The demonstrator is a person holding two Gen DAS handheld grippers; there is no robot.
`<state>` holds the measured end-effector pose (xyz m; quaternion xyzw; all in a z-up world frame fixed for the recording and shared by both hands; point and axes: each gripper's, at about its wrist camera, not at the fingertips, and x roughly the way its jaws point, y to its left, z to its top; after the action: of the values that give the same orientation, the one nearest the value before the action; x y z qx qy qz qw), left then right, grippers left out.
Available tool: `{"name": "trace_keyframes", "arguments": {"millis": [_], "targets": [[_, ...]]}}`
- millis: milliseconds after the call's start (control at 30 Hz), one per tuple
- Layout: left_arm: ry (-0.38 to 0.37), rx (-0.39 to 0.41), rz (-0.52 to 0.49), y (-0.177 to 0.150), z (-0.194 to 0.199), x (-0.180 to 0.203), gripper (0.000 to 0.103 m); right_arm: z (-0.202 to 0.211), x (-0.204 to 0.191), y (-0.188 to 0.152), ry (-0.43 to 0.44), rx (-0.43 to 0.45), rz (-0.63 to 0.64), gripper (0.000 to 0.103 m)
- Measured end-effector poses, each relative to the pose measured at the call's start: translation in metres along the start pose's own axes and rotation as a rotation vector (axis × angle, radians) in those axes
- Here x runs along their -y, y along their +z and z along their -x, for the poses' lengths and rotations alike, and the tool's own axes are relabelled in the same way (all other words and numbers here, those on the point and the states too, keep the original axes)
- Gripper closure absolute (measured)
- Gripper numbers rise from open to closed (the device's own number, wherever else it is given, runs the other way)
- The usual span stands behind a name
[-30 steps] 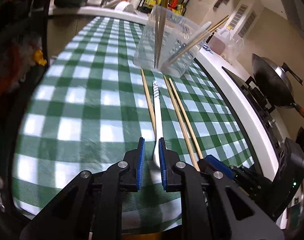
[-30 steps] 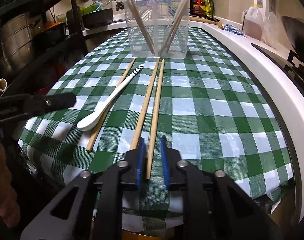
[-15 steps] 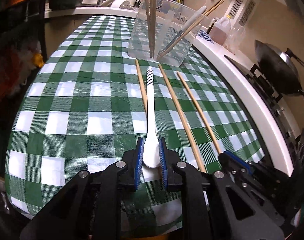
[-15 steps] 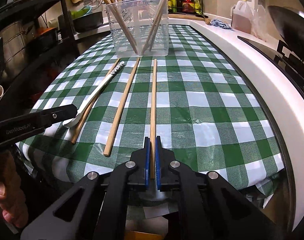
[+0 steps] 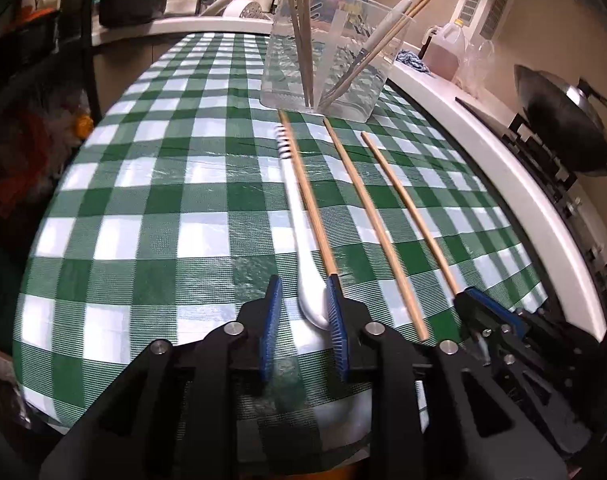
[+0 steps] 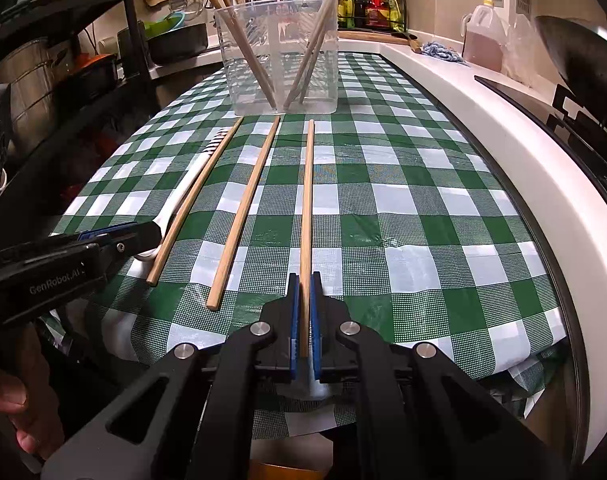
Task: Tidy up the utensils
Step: 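Close the right tool on a wooden chopstick while the left tool straddles the spoon handle, then close the left tool on the white spoon's handle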
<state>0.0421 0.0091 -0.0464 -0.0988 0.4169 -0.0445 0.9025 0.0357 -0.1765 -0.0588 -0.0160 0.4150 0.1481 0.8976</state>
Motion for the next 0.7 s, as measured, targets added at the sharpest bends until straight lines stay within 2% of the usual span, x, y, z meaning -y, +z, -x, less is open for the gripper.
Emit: {"name": "trace_keyframes", "arguments": {"millis": [67,100,333,400,700], "targets": [[0.081,0.019,-0.025,-0.002,0.003,-0.002,0.082,0.0,0.0,0.0,-0.001,0.001,0.002,0.098],[0.096,0.028,-0.028,-0.002,0.004,-0.003,0.082,0.0,0.0,0.0,-0.001,0.001,0.001,0.098],[0.017,0.057,0.02,-0.003,0.011,-0.011,0.082,0.001,-0.001,-0.001,-0.006,0.007,0.003,0.098],[0.007,0.037,0.019,-0.003,0.006,-0.009,0.081,0.001,-0.001,-0.001,-0.005,0.006,0.003,0.098],[0.039,0.068,-0.032,-0.012,0.006,0.008,0.082,0.001,-0.001,-0.001,-0.007,0.007,0.005,0.098]]}}
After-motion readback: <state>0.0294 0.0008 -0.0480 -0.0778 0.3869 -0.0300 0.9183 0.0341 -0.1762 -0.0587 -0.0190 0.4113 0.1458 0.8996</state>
